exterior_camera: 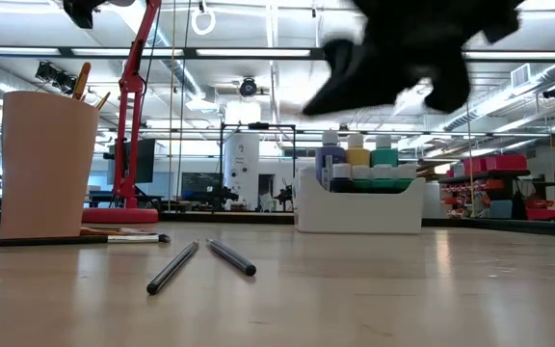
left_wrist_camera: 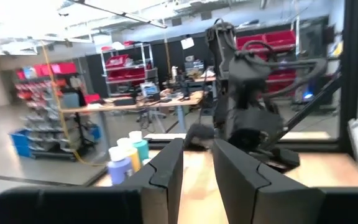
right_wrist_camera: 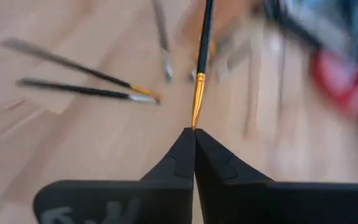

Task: Pick & Place Paint Supplies
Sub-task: Put the gold paint brush into the orange cup

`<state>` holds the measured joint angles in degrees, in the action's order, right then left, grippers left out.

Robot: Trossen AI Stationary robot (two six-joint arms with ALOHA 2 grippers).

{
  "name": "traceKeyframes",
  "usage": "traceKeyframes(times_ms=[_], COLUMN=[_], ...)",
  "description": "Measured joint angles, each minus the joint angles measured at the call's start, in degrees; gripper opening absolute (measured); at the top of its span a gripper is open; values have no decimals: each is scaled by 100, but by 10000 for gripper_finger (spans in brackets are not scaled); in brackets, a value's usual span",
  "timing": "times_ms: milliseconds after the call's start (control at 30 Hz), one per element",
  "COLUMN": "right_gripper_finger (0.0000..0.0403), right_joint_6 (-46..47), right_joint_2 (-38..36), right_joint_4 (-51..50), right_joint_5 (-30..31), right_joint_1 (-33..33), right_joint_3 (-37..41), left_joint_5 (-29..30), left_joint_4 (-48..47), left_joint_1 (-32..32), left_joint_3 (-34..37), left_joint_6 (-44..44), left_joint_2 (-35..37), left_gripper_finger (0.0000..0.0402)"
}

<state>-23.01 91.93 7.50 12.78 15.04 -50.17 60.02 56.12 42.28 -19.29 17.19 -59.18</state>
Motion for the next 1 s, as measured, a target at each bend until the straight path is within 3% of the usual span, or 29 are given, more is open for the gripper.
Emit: traceKeyframes(times_ms=[100,233,367,467,700,800,1000], right_gripper_finger=[2,1,1,1,0,0,0], right_joint_6=[-1582,-3789,-5487,-6190,-8052,-8126,-8314], right_joint_2=[-210,-200,-156,-163,-156,-77,184], right_joint_4=[194,279,557,1190,1575,1720,2084], right_joint_5=[151,1116,1444,940,-1220,-1239,-1214], right_joint_1=[309,634,689,631,376,258,1], right_joint_3=[-43,-352,-622,-752,-753,-754,-906], left_joint_5=[-207,-562,-1449,-2180,-3674,-4191,-4648], left_joint_4=[-10,-33,-230,-520,-917,-918,-932], left_joint_1=[-158,-432,-766,-1046,-1609,-1793,-2139], left_joint_3=[0,0,0,0,0,0,2], left_joint_6=[-645,-1680,-2733,-3617,-5551,-6028,-6671], left_joint_2=[0,0,0,0,-6,-6,-379], left_gripper_finger=[106,124,149,170,196,197,197])
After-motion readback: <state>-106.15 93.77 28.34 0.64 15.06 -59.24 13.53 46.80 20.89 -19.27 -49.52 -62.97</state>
